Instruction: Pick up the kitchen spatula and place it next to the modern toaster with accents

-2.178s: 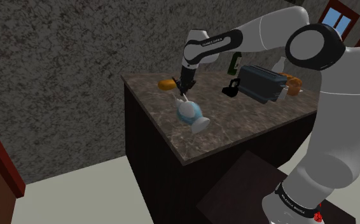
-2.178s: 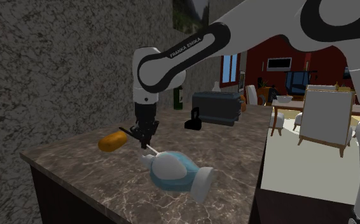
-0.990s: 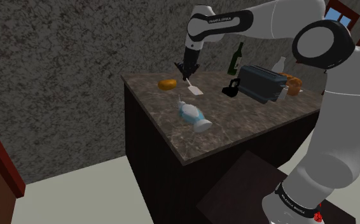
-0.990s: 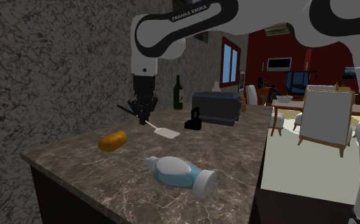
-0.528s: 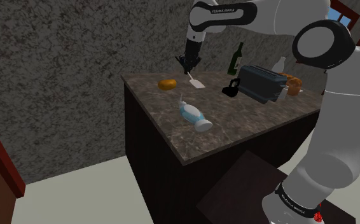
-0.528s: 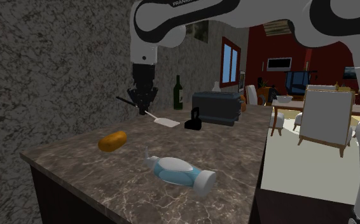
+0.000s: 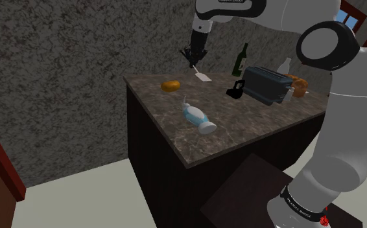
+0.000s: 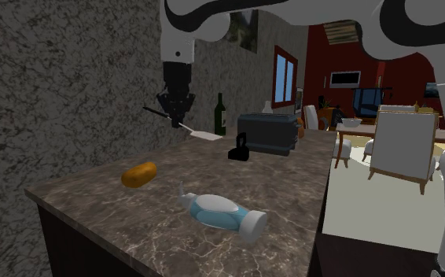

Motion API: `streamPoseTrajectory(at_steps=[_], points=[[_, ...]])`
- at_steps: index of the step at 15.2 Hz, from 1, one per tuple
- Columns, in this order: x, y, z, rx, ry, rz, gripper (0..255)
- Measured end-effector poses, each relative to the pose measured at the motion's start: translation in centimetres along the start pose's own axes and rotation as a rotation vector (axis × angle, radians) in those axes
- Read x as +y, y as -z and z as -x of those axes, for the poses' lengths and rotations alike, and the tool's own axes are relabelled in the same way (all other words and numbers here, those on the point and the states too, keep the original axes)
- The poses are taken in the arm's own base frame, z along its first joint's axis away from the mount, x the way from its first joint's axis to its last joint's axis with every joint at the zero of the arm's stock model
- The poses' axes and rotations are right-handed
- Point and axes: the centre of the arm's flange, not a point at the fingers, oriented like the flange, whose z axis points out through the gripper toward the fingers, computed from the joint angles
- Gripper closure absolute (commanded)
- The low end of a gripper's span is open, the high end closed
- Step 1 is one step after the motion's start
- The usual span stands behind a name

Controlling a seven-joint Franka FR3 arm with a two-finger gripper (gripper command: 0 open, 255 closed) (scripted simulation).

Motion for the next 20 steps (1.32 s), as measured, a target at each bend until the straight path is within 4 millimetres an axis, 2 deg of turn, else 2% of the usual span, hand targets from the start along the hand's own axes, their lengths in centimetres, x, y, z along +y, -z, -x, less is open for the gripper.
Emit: streamPoseTrajectory(at_steps=[10, 13, 20], points=[[-0.2, 5.1, -0.3, 0.000, 0.000, 0.000, 255], [2.4, 5.4, 0.8, 0.000, -0.001, 0.000, 255], [10.4, 5.7, 4.5, 0.000, -0.001, 0.000, 255]])
